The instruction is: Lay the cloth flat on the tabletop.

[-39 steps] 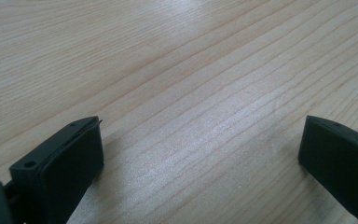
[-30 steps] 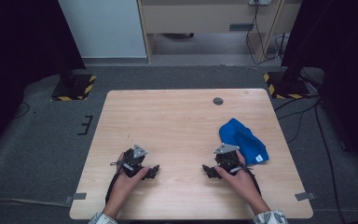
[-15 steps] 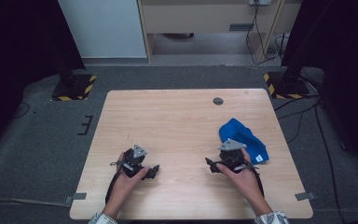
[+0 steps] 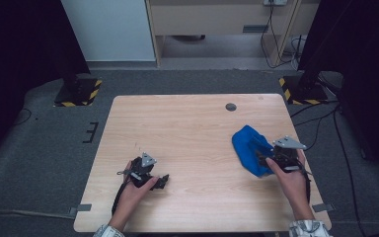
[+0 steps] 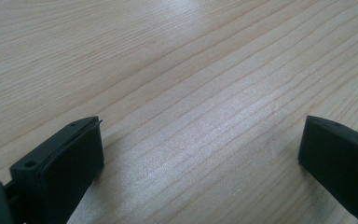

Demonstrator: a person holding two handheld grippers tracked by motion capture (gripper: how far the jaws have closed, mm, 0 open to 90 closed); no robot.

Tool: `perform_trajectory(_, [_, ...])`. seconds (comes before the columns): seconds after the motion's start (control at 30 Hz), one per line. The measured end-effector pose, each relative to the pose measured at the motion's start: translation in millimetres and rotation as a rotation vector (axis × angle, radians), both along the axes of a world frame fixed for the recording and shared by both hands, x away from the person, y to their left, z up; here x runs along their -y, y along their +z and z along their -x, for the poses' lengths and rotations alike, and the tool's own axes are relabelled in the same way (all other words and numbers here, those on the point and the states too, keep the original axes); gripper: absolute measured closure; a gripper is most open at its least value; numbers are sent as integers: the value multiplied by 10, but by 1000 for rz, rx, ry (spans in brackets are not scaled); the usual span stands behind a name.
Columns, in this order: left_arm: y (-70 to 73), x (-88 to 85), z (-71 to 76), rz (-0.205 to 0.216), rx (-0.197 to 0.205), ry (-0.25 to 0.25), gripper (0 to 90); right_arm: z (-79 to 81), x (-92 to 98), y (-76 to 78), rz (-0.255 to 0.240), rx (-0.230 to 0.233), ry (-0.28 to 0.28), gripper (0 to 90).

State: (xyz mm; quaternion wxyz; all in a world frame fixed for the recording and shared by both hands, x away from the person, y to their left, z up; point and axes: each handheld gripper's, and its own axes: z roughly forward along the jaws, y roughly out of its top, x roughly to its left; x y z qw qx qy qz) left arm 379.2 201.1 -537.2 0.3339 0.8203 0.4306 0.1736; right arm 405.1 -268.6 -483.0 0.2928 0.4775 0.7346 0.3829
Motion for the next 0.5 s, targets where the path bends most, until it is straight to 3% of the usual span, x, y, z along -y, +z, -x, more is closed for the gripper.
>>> perform_trajectory(0.13, [1,-1,5,-3,1,-1,0,-31,128,-39,-26,-10,-10,106])
perform_trajectory(0.17, [-1,1,9,0,2,0,0,-65,152,-100,-45,-41,-12,122])
perform_trajectory(0.2, [-1,1,9,0,2,0,0,-65,152,-100,-45,-41,-12,122])
perform_trajectory(0.23, [-1,1,9,0,2,0,0,-102,167,-167,-48,-82,4,163])
perform_trajectory(0.37, [0,1,5,0,1,-2,0,-148,192,-262,-76,-120,9,153])
perform_trajectory(0.5, [1,0,3,-2,0,-4,0,-196,179,-373,-55,-177,12,110])
